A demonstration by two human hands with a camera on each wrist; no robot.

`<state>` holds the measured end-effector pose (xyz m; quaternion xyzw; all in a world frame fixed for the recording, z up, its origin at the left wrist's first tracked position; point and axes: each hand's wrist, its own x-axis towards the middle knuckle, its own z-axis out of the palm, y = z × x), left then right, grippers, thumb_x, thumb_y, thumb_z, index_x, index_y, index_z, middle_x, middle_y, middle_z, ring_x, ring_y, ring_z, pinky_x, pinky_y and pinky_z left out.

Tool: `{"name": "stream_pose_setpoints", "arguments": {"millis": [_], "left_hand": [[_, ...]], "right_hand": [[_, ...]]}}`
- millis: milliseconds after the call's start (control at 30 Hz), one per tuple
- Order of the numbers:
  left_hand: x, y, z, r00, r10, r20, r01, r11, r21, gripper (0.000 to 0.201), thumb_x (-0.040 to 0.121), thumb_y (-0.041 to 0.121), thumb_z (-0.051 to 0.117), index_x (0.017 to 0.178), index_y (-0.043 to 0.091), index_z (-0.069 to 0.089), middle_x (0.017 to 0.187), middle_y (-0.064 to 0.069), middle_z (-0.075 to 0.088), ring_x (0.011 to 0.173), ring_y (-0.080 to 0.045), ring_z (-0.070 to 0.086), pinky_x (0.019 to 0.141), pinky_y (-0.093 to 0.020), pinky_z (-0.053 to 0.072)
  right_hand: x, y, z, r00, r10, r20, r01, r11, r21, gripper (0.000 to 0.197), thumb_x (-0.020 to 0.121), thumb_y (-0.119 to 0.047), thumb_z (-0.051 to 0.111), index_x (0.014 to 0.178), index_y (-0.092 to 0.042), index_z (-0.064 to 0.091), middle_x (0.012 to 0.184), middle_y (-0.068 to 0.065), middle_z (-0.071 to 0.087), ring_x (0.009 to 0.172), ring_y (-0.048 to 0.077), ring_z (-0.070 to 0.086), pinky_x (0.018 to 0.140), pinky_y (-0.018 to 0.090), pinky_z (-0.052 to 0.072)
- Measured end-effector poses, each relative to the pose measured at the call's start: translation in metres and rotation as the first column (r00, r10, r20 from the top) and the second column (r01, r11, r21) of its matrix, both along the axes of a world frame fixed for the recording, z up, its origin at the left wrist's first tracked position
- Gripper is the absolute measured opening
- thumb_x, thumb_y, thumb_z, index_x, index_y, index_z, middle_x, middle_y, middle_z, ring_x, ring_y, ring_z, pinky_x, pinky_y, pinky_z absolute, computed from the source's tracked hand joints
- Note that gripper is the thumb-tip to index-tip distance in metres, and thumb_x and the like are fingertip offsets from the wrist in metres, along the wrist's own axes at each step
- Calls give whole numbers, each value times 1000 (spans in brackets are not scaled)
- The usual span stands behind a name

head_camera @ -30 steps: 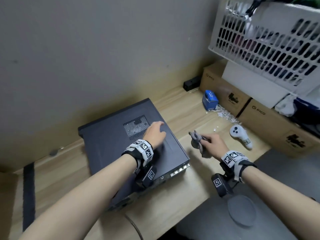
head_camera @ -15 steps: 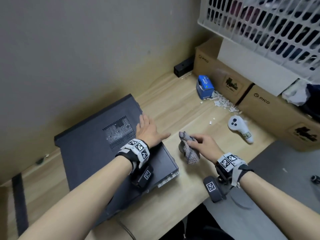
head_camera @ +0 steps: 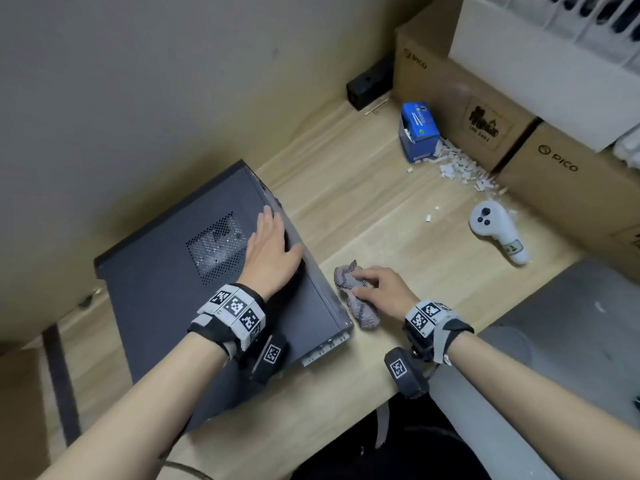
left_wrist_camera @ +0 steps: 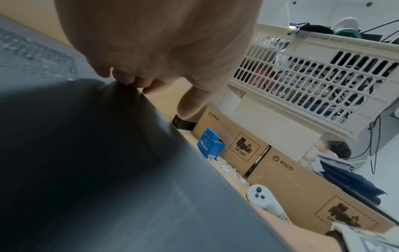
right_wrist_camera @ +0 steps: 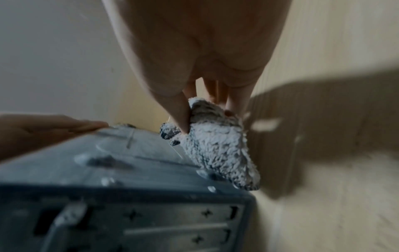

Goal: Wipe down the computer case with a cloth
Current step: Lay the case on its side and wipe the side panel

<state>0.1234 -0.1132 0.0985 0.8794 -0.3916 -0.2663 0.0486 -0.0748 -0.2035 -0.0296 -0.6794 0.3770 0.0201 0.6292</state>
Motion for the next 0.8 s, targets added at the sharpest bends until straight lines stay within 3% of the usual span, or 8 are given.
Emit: {"name": "stream_pose_setpoints", "arguments": {"millis": [133,233,400,467,533,567,667,800], "left_hand": [[1,7,-4,996,-64,56,64,998,6,81,98,43,41,156,9,-5,163,-8,-16,150,-20,-14,123,-43,2],[-3,8,0,997,-76,29,76,997,16,97,91,61,45,156,8,-5,162,-8,-15,150,-20,-13,122,-43,3],[-11,21,4,972,-230,43,220,962,160,145,57,89,57,154,6,-12,160,-9,-23,148,-21,-20,122,-44,-2],[-9,25,2,947,-313,71,290,930,225,154,48,92,59,153,5,-14,159,-12,-26,147,-24,-23,122,-45,-4],[-8,26,1,934,-349,80,321,915,244,155,48,90,61,152,4,-15,158,-14,-27,147,-25,-24,122,-46,-5],[-8,26,1,933,-352,80,324,914,246,155,49,89,62,152,3,-15,158,-14,-28,147,-26,-25,121,-45,-5],[-11,23,3,934,-348,79,319,914,250,154,51,86,64,152,2,-16,157,-17,-28,147,-27,-24,121,-44,-5],[-11,22,5,934,-348,75,319,913,255,154,51,87,63,152,2,-17,157,-17,-29,147,-28,-25,121,-42,-5]], "right_hand": [[0,17,-10,996,70,-52,-75,993,-94,35,88,-20,71,123,-14,68,117,2,64,108,16,60,102,31,46],[-1,30,-14,993,114,-41,-119,980,-157,22,91,-18,67,110,-9,74,101,-1,63,97,16,59,94,29,46],[-4,39,-9,992,124,5,-120,974,-194,13,90,-11,64,88,-2,73,77,-18,51,83,14,54,81,26,39],[-6,43,-3,994,100,52,-90,981,-172,11,89,-6,66,81,-6,73,75,-18,51,78,7,53,81,25,39],[-8,46,6,990,44,134,-28,993,-114,26,87,1,66,70,-19,70,72,-15,51,72,-6,52,77,21,37],[-9,48,11,985,1,175,11,997,-72,27,86,4,66,71,-18,71,72,-14,52,70,-9,53,75,17,36],[-13,50,27,953,-121,278,114,993,43,12,87,7,65,94,3,74,78,-12,56,70,-10,55,72,9,37],[-15,53,45,904,-160,395,146,987,66,18,92,3,62,100,-9,71,86,-4,59,75,-8,54,76,11,39]]}}
